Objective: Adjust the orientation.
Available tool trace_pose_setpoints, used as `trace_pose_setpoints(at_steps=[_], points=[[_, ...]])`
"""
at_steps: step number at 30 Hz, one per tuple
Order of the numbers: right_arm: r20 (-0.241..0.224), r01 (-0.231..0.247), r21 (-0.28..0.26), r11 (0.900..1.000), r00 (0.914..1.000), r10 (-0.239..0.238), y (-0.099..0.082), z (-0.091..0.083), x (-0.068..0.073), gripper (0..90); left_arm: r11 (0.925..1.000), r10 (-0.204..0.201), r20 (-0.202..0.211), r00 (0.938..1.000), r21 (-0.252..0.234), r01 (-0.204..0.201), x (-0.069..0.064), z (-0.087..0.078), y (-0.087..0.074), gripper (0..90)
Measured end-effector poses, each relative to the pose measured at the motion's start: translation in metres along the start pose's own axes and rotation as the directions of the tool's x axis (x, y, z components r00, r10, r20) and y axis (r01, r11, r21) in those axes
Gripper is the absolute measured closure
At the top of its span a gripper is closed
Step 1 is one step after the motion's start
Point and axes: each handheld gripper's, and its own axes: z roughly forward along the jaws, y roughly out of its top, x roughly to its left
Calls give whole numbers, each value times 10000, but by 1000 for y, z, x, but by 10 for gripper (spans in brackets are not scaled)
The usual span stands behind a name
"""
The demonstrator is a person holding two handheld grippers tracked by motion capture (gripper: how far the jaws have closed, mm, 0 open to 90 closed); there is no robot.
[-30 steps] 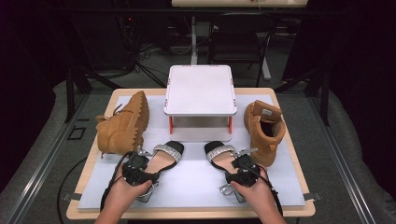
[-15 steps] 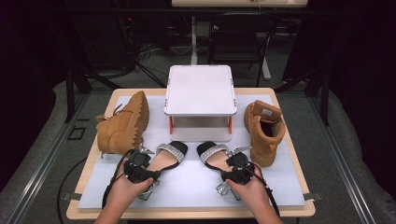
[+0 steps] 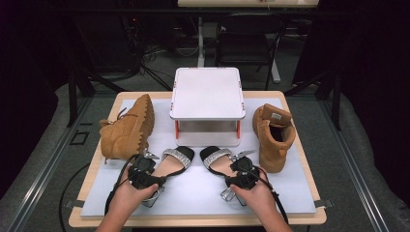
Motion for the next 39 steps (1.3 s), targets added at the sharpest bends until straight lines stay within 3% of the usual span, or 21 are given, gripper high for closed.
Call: trace_pose_setpoints(at_steps=[6, 14, 19, 29, 39], points=[[36, 326, 11, 9995, 9995, -326, -1, -1, 0, 385, 9997, 12, -182, 9998, 236, -7, -2, 0, 3, 404], [-240, 284, 213, 9994, 9993, -279, 0, -2, -4, 380, 9980, 149, -184, 9997, 623, -138, -3, 2, 4, 390], [-183, 194, 248, 9995, 9997, -190, 1, 0, -1, 377, 9980, 155, -281, 9995, 611, -138, -4, 2, 4, 390], [-154, 489, 559, 9972, 9987, -481, 2, 1, -1, 368, 9970, 157, -235, 9996, 766, -139, -4, 5, 4, 374], [-406, 622, 790, 9949, 9974, -592, 4, 3, -3, 359, 9969, 113, -209, 9997, 778, -96, -4, 6, 4, 382]])
